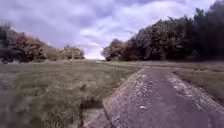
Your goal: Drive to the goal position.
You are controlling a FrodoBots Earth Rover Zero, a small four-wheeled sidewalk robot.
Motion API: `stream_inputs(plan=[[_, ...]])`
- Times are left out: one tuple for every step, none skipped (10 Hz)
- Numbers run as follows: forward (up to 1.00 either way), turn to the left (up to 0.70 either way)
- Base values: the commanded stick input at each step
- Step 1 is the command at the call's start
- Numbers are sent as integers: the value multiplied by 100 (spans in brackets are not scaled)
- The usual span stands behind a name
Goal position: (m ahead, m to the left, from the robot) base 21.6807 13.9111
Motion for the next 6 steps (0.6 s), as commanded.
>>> stream_inputs(plan=[[100,-40],[100,-40],[100,-40],[100,-40],[100,-40],[100,-40]])
